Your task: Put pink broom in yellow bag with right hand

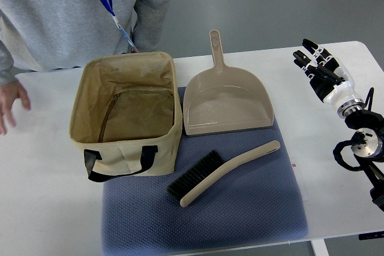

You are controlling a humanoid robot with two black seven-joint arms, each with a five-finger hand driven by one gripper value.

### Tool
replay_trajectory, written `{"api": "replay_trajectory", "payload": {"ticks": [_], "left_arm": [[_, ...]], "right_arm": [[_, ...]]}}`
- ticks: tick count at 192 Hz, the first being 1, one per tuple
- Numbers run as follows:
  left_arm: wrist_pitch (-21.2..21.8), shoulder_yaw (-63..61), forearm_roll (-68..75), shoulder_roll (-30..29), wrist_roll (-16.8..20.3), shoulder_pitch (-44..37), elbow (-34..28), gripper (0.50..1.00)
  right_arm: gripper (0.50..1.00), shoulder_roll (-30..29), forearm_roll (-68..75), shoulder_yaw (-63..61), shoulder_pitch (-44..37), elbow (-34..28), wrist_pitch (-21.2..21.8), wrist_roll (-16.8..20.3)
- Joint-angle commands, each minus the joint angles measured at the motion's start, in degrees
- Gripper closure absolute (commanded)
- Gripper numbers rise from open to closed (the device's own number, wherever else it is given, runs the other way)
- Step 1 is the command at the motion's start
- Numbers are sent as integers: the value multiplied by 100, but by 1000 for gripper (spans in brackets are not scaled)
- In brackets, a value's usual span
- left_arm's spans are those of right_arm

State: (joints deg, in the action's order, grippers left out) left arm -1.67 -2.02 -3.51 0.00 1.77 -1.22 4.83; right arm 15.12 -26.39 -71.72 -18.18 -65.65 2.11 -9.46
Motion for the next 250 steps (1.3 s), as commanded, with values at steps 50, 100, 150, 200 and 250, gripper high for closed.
{"api": "replay_trajectory", "payload": {"ticks": [50,100,150,200,250], "left_arm": [[9,17,-9,0,-1,8,-9,500],[9,17,-9,0,-1,8,-9,500],[9,17,-9,0,-1,8,-9,500],[9,17,-9,0,-1,8,-9,500],[9,17,-9,0,-1,8,-9,500]], "right_arm": [[570,0,2,0,-1,-9,9,-3],[570,-9,2,0,-28,-9,9,-3],[570,53,2,0,-36,-9,36,-3],[570,202,-7,0,-54,-9,36,-3],[570,395,2,0,-256,-9,18,6]]}}
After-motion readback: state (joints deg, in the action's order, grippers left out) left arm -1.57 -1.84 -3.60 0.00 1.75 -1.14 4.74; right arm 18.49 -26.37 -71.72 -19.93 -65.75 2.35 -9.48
